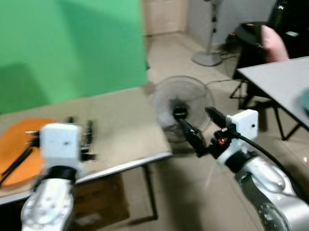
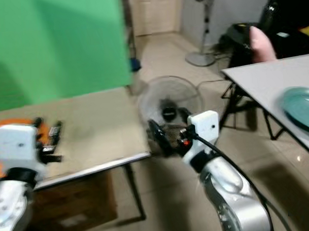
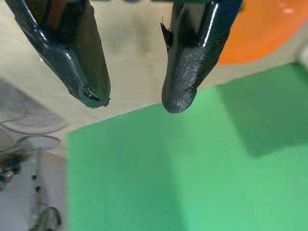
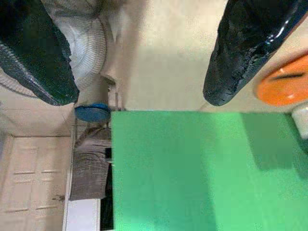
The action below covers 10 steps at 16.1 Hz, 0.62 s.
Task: Setting the table
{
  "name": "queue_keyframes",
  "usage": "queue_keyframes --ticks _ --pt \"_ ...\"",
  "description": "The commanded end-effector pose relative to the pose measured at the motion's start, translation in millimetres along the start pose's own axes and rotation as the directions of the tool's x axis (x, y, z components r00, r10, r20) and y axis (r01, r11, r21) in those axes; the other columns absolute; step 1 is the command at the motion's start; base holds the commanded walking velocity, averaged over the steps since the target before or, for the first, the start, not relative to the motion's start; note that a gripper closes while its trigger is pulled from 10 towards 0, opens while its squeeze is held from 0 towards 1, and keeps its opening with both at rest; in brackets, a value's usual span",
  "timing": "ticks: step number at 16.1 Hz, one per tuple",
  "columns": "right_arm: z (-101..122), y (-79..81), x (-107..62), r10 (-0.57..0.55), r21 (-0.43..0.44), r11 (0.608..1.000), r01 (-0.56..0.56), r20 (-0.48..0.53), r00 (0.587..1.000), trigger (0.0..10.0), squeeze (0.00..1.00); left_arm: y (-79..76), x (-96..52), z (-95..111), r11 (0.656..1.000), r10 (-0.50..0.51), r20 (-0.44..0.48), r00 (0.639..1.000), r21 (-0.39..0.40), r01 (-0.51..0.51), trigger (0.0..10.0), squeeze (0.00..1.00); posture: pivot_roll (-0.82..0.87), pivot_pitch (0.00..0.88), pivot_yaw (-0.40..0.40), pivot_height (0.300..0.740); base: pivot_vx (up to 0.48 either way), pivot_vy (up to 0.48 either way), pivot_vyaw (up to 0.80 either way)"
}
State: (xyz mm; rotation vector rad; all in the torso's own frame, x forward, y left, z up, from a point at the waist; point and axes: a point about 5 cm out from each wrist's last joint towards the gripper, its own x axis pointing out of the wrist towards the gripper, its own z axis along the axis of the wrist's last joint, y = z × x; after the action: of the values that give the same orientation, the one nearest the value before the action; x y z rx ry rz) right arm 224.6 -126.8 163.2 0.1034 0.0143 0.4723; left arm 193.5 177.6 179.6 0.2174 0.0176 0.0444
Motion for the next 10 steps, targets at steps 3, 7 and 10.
queue_keyframes --ticks 3,7,10 --pt "-6.9 -12.0 -3.3 -0.063 0.011 0.998 0.064 -0.043 0.997 10.0 0.00 -2.9 1.4 1.9 1.000 -0.023 0.008 1.000 -0.008 0.023 10.0 0.00 -0.05 0.000 0.074 0.740 0.000 0.324 0.00" --pt "-8.5 -11.7 -2.8 -0.078 0.029 0.996 0.079 -0.050 0.996 10.0 0.00 -0.8 2.5 2.6 1.000 -0.024 0.011 1.000 -0.002 0.024 10.0 0.00 -0.04 0.000 0.070 0.740 0.000 0.323 0.00" --pt "-10.7 -13.6 -3.5 -0.088 0.043 0.995 0.091 -0.066 0.994 10.0 0.00 0.0 1.9 2.1 1.000 -0.030 0.006 1.000 0.002 0.030 10.0 0.00 -0.04 0.000 0.066 0.740 0.000 0.324 -0.80"
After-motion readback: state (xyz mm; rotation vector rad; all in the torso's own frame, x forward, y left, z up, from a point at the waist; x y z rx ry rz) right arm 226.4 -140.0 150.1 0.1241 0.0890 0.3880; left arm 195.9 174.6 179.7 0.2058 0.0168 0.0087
